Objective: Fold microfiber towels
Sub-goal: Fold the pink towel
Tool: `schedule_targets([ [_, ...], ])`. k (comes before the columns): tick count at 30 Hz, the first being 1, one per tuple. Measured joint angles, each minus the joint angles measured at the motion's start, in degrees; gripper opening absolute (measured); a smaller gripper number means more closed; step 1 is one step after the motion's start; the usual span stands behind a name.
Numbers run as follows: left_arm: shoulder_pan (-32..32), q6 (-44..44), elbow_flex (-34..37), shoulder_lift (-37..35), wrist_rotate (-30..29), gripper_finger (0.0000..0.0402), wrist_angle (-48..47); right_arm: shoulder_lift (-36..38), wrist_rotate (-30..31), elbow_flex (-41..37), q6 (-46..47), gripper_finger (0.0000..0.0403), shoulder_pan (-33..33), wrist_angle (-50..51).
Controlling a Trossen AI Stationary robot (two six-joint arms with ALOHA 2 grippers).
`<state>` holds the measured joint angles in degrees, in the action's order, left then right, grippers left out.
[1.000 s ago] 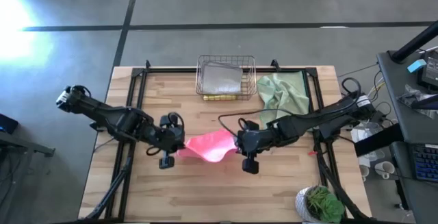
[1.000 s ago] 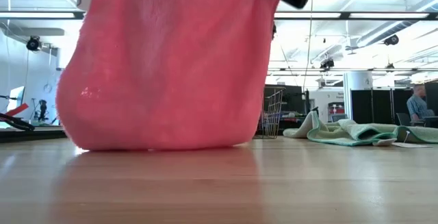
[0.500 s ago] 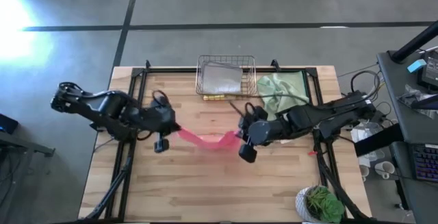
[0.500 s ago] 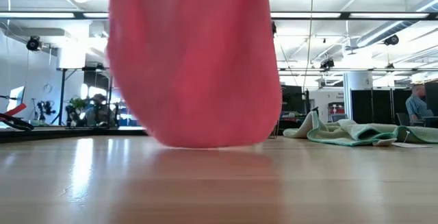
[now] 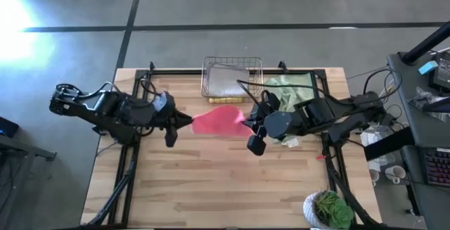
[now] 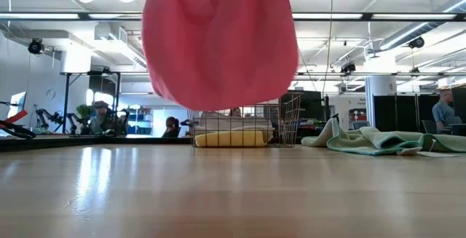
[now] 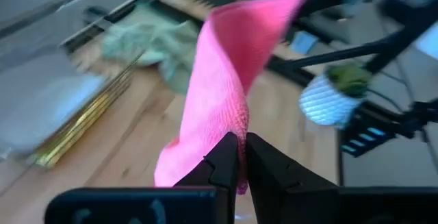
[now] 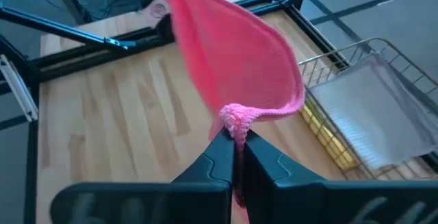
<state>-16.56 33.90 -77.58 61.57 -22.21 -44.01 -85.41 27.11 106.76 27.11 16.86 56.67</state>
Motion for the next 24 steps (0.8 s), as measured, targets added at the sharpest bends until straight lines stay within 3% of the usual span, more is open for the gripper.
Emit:
schedule_targets([
  [2,0.0,-2.1,-0.3,-0.4,-1.1,0.0013,-0.1,0.0,0.4,0.5,-0.2,0.0008,0.0,0.6],
  [5,0.1,-3.0,-0.3,-1.2,-12.1,0.0013,-3.7,0.0,2.7,0.6,-0.2,0.0008,0.0,0.6],
  [7,0.2,-2.9,0.0,-1.3,-16.2,0.0013,-6.8,0.0,2.0,0.5,-0.2,0.0008,0.0,0.5],
  [10,0.2,-3.5,0.1,-0.3,-15.8,0.0013,-9.3,0.0,1.3,0.0,-0.1,0.0008,0.0,0.6],
  [19,0.0,-16.7,0.3,4.5,-11.4,0.0013,-14.2,0.0,-2.5,-2.0,1.8,0.0008,0.0,0.8],
  [24,1.2,-22.3,0.3,6.8,-14.3,0.0013,-15.1,0.0,2.2,-2.2,1.8,0.0008,-1.5,6.8],
])
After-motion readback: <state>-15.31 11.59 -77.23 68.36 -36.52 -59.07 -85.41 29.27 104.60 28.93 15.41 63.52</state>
